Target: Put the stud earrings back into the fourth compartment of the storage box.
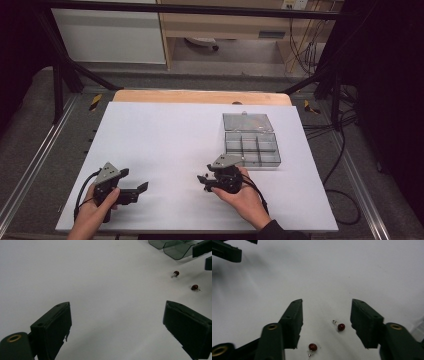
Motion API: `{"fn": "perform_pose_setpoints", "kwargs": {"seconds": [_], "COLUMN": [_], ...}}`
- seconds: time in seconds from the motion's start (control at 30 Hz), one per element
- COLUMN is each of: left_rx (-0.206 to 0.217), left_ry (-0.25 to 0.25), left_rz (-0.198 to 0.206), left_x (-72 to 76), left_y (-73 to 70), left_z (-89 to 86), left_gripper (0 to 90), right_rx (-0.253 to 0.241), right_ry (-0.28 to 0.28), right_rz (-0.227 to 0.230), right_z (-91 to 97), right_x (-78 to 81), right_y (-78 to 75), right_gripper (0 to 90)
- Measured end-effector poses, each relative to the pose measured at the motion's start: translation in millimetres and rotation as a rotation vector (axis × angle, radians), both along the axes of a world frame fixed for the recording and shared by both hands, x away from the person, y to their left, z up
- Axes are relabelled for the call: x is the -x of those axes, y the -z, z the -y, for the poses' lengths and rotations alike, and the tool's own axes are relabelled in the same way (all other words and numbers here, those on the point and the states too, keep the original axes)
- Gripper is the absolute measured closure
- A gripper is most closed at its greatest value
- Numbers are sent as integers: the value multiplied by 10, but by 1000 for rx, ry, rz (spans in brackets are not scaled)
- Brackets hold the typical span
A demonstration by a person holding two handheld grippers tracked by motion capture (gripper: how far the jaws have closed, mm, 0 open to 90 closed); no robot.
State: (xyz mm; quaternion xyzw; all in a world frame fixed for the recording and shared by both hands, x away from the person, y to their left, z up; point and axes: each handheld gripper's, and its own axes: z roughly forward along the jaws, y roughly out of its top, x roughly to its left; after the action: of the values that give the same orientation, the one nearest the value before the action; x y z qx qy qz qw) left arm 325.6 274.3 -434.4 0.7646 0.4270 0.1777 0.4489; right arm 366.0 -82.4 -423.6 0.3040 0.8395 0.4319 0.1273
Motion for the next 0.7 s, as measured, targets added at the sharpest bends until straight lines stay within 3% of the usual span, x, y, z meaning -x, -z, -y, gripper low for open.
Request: {"fn": "perform_pose_setpoints", "kwargs": {"seconds": [0.13,0.33,0.4,0.6,0.7], "left_rx": [-1,0,0,0,-2], "left_ry": [4,5,4,7,10], "left_rz": [0,-3,-3,-2,-4], "left_x": [0,-4,-7,0,1], "left_y": [-2,6,5,3,7], "left_z": [11,-3,-3,3,6], "left_gripper": [85,86,88,89,89], "right_rx": [35,17,31,68,92], "right_ry": [18,9,-3,-11,-12], "right_rz": [-28,-65,-72,-62,-38], "right_z": [18,25,0,-42,-42], "right_x": [-106,-225,-246,-267,-250], "right_y": [121,198,244,323,322], "right_gripper": [586,644,647,685,784]}}
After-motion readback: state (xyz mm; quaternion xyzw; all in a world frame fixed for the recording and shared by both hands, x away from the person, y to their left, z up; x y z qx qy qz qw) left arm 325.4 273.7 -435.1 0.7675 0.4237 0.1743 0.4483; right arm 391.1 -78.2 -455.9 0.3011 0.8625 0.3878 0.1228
